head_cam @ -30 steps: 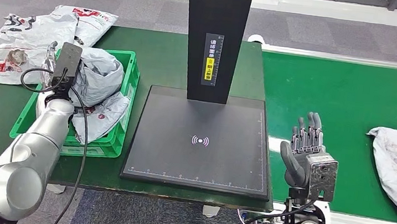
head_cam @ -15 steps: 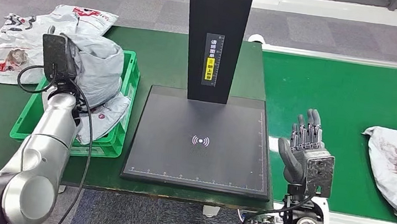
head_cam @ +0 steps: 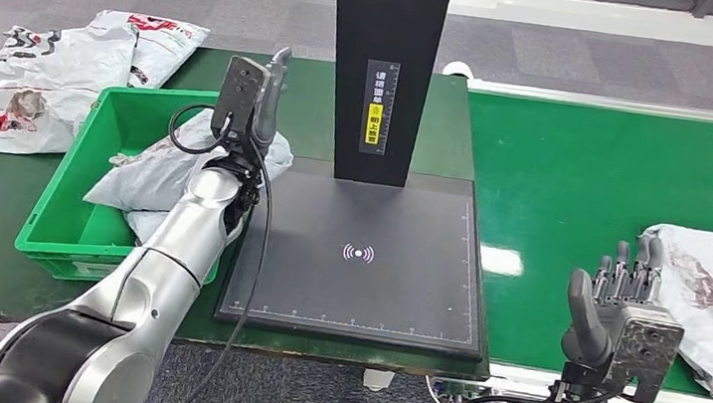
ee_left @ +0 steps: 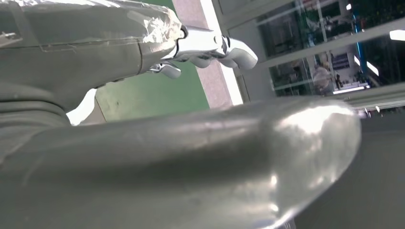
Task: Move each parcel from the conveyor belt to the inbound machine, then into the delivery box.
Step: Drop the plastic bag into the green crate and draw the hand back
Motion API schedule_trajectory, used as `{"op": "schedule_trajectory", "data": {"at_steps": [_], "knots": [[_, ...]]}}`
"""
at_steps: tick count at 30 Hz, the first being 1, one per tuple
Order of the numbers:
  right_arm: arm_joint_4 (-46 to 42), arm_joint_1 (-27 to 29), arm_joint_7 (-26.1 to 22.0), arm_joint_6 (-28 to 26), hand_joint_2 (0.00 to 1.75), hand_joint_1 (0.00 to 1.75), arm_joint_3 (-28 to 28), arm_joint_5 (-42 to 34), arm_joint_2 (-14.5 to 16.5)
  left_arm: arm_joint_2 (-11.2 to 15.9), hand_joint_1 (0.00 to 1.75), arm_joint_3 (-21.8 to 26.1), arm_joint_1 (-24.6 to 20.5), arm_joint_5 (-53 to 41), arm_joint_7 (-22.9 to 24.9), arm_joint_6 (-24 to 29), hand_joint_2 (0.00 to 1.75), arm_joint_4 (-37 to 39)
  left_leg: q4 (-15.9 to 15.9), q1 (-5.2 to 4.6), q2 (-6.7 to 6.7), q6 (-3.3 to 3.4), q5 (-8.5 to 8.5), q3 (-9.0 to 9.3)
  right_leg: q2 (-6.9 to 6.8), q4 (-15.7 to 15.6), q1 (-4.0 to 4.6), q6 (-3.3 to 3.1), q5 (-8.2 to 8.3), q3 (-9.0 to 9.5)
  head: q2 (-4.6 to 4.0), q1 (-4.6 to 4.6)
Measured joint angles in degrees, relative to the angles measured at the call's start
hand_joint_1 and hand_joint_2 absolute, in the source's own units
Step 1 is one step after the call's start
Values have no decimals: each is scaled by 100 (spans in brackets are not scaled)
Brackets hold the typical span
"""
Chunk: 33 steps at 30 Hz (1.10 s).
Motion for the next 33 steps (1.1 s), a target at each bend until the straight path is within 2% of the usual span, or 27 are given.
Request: {"op": "schedule_trajectory", "data": {"at_steps": [4, 8, 13, 28, 33], "knots": [[-94, 28, 2, 3, 175, 0, -103, 22, 49, -15, 0, -61, -19, 1, 53, 41, 0, 32, -2, 7, -6, -7, 7, 0, -3, 5, 6, -2, -1, 0, 0, -1], [-191, 28, 38, 4, 175, 0, -216, 74, 115, -14, 0, -122, -31, -81, 98, 316, 175, 66, -2, 10, -4, -8, 8, 0, 1, 8, 5, -3, 0, 1, -1, 0], [-339, 26, 98, 25, 175, 0, -342, 108, 205, 9, 0, -152, -58, -272, 226, 644, 175, 139, -2, 9, -5, -8, 8, -1, -1, 7, 4, -3, 0, 1, 0, -1], [-449, 28, 103, 25, 175, 0, -414, 115, 244, 45, 0, -159, -84, -301, 237, 701, 175, 254, -2, 9, -4, -8, 8, 0, 0, 7, 5, -3, 0, 1, -1, -1], [-449, 32, 98, -4, 175, 0, -414, 78, 244, 43, 0, -159, -79, -25, -125, 457, 175, 249, -2, 9, -4, -8, 8, 0, -1, 7, 5, -3, 0, 1, 0, -1]]}}
